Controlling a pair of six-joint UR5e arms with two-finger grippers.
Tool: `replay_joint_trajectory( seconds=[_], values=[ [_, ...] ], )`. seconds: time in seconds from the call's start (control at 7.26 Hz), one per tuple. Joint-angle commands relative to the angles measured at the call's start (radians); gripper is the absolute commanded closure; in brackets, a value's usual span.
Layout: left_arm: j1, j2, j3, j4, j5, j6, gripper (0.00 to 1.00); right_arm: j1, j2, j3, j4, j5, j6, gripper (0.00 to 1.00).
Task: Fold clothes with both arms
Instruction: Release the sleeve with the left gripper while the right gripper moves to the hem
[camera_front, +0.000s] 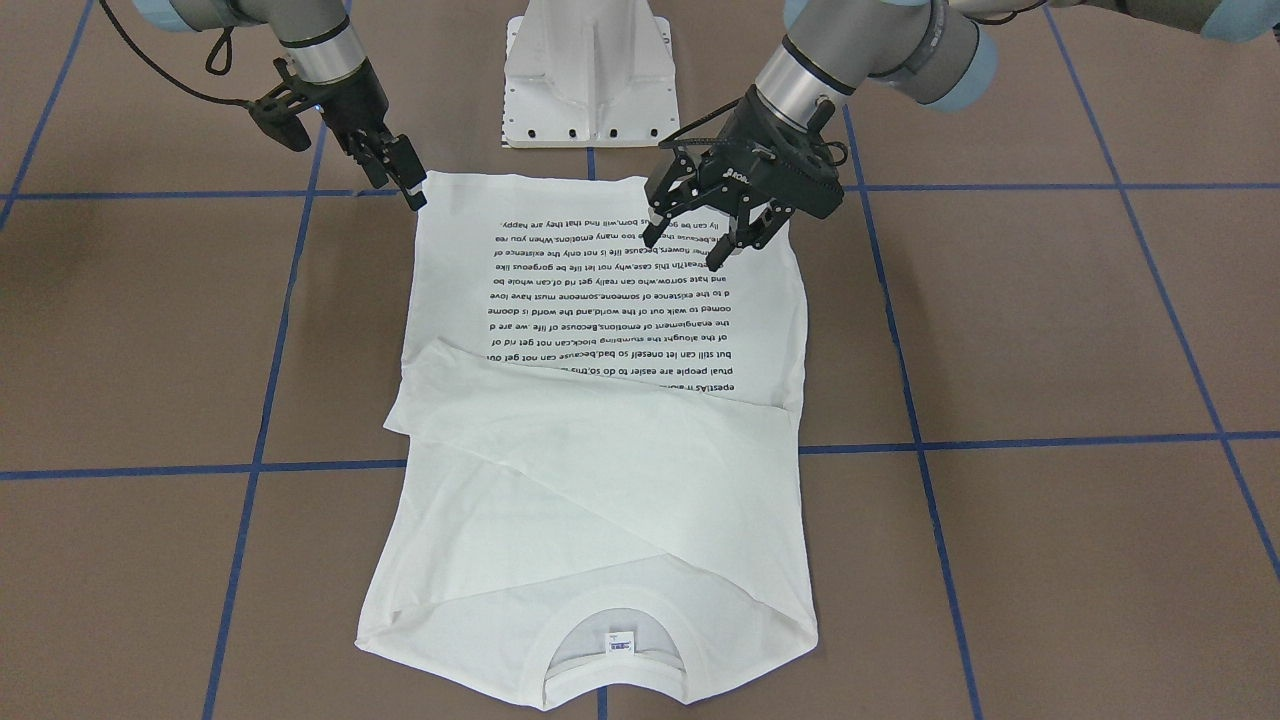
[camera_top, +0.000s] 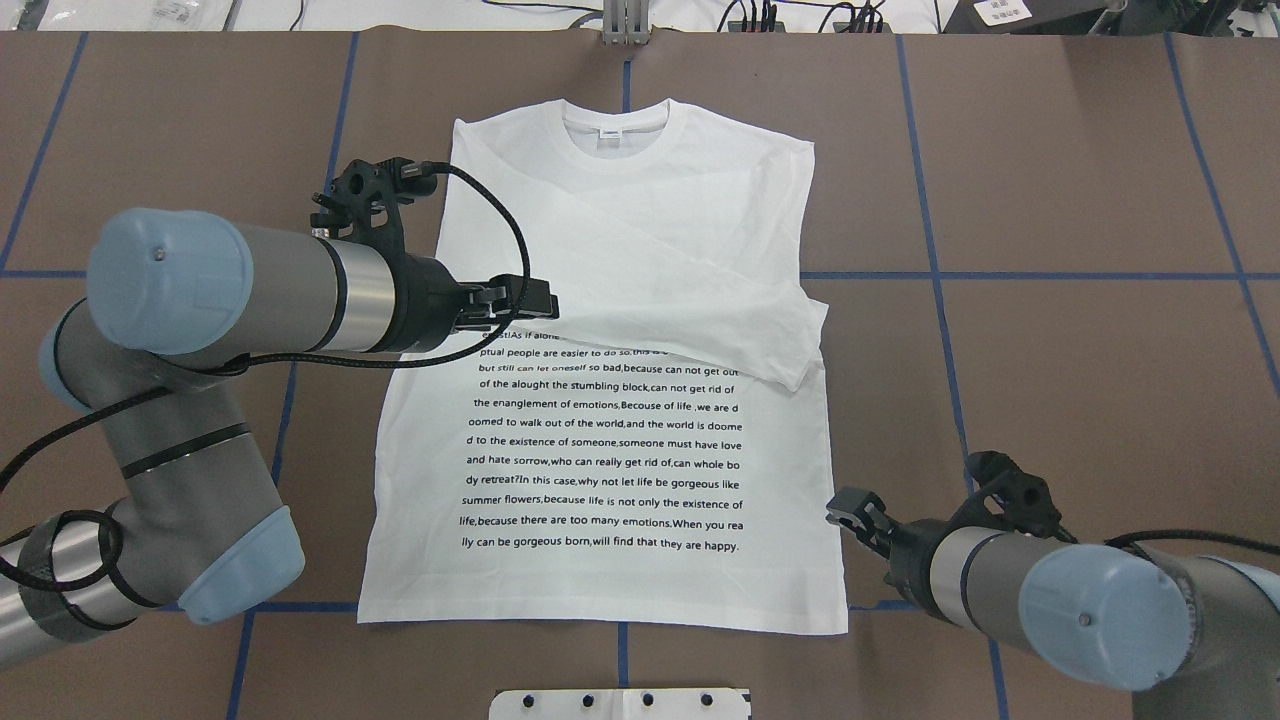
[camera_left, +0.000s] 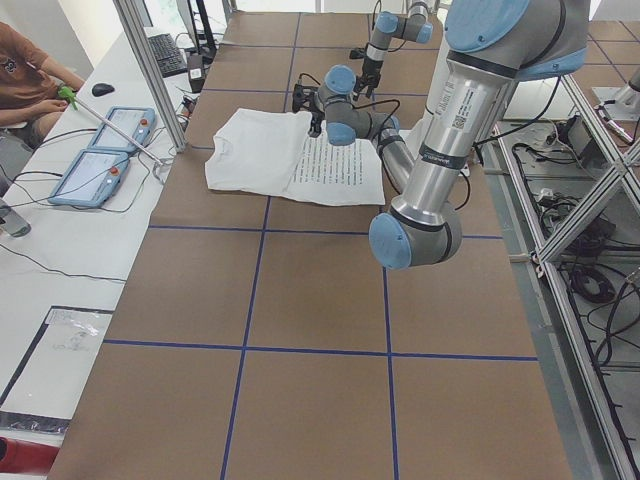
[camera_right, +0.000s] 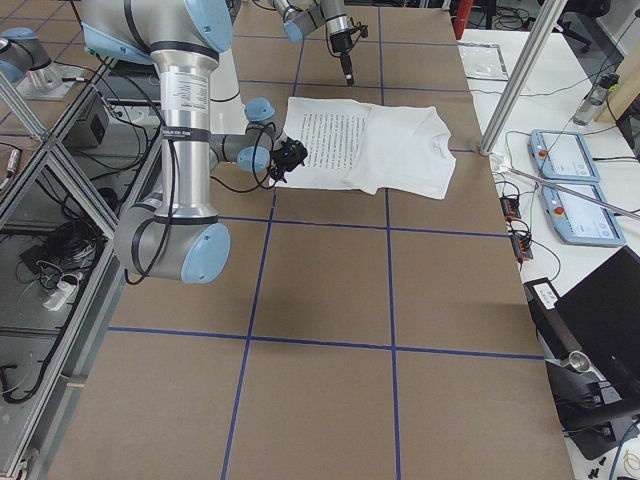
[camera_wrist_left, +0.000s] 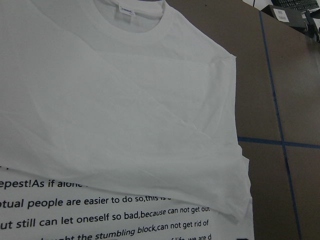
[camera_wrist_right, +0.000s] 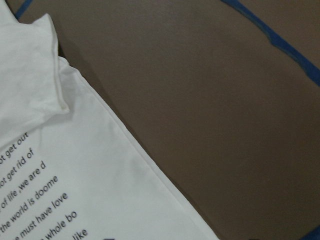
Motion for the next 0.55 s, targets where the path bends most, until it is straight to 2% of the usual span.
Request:
replay_joint_trajectory(
  seconds=[0.0, 0.41],
  values=[
    [0.008, 0.014, -0.008, 0.002, 0.059, 0.001, 0.16, -0.09, 0.015, -0.009, -0.065, -0.041, 0.123, 0.03],
    [0.01, 0.02, -0.008, 0.002, 0.061, 0.001, 0.16, -0.145, 0.033, -0.032, -0.071, -0.036, 0.11, 0.0]
  ],
)
